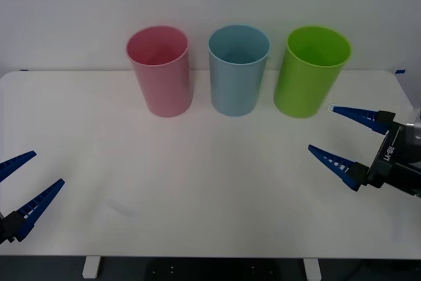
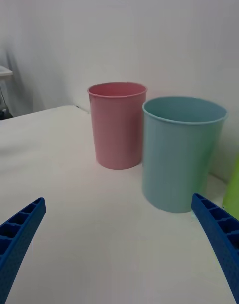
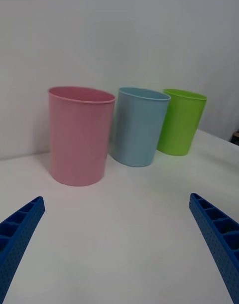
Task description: Grasp the object on the table and drop it into the matching bin: aluminum can to the light blue bin, PET bottle to the pink bin.
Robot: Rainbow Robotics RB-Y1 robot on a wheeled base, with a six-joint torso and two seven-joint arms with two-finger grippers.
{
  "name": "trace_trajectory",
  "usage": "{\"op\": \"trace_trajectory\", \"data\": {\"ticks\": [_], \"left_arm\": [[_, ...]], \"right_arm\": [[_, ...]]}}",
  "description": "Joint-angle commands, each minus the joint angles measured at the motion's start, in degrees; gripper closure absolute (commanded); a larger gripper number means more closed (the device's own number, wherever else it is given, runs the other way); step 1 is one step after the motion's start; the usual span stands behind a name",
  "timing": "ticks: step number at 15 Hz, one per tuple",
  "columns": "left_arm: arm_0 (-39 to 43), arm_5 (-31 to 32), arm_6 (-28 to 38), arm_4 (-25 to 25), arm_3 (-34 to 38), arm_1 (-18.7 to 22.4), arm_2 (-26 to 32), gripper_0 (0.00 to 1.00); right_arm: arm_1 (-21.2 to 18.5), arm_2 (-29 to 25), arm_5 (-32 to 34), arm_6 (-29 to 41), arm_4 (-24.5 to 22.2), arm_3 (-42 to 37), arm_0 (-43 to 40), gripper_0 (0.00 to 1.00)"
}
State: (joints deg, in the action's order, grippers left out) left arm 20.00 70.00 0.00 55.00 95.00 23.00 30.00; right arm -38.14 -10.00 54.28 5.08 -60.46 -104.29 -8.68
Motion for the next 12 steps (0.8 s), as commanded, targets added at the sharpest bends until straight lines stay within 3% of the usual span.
{"op": "trace_trajectory", "data": {"ticks": [1, 12], "left_arm": [[0.0, 0.0, 0.0, 0.0, 0.0, 0.0, 0.0, 0.0], [0.0, 0.0, 0.0, 0.0, 0.0, 0.0, 0.0, 0.0]], "right_arm": [[-0.1, -1.6, 0.4, -0.2, 0.0, -1.1, -3.5, 0.0], [0.0, -2.8, 1.0, -0.1, 0.0, -1.5, -8.1, 0.0]]}}
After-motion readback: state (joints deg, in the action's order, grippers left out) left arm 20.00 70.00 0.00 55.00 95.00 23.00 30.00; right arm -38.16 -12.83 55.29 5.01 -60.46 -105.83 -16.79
